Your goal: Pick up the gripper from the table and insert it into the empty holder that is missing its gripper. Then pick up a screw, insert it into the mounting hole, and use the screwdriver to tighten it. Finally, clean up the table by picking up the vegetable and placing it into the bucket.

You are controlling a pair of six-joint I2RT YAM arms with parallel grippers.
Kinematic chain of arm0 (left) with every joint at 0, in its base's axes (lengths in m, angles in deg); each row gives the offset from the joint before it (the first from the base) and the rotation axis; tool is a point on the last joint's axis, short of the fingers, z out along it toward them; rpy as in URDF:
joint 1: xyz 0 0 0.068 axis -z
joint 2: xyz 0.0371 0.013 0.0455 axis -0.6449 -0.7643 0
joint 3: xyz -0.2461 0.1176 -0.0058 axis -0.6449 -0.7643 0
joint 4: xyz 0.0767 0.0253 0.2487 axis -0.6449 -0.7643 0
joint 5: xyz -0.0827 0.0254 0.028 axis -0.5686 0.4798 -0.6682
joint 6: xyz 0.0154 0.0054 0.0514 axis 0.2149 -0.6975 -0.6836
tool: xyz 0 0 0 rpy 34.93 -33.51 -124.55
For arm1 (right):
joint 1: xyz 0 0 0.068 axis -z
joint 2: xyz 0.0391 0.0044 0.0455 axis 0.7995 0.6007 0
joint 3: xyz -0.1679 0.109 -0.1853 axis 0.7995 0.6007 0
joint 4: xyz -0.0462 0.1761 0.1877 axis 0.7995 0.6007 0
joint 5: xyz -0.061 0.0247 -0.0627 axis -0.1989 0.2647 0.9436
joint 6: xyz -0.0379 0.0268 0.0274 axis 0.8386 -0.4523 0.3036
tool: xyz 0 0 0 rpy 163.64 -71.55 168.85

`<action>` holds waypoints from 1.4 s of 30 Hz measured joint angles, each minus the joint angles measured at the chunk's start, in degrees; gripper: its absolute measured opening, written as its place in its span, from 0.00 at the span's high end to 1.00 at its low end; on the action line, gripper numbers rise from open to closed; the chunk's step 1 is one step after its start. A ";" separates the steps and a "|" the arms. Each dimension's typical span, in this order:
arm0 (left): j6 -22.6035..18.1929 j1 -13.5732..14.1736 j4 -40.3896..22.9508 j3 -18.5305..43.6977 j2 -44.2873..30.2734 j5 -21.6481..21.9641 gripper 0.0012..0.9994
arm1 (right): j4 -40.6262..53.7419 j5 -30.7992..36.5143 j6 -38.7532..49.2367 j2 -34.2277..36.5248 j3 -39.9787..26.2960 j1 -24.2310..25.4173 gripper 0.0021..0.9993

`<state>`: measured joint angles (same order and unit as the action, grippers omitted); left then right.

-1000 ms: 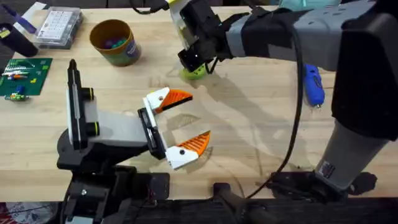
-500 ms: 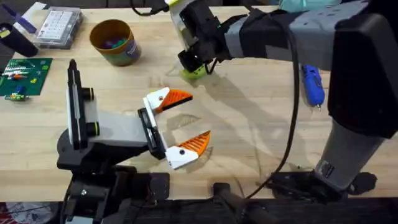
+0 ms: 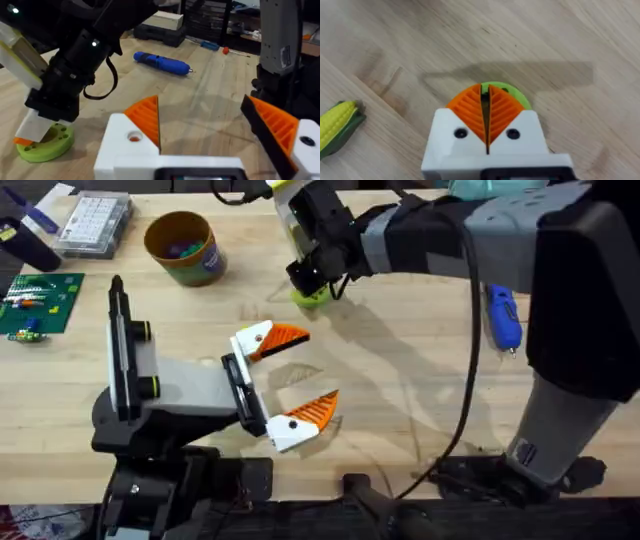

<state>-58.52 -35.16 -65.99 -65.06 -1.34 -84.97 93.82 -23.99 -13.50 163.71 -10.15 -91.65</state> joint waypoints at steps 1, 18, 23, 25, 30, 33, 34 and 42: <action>0.01 0.00 0.00 0.00 0.00 0.00 0.01 | 0.00 0.00 0.00 0.00 0.00 0.00 1.00; 0.00 0.00 0.00 0.00 -0.01 0.00 0.01 | 6.20 -0.36 0.00 -8.45 0.00 0.00 1.00; 0.00 0.00 0.00 0.00 -0.01 0.01 0.01 | 8.97 -0.42 0.00 -13.03 0.00 -0.03 1.00; 0.00 0.00 0.00 0.00 0.00 0.00 0.01 | 10.36 -0.42 -0.02 -14.72 0.00 -0.14 1.00; 0.00 0.00 0.00 0.00 -0.01 0.01 0.01 | 15.22 -0.42 0.00 -21.76 0.00 -2.54 1.00; 0.00 0.00 0.01 0.00 -0.01 0.01 0.01 | 17.05 -0.43 0.00 -24.86 0.00 -4.03 1.00; 0.01 0.00 0.01 0.00 -0.01 0.00 0.01 | 17.54 -0.44 0.00 -25.83 0.00 -4.47 1.00; 0.00 0.00 0.00 0.00 0.01 0.00 0.01 | 19.98 -0.44 0.00 -30.70 0.00 -5.64 1.00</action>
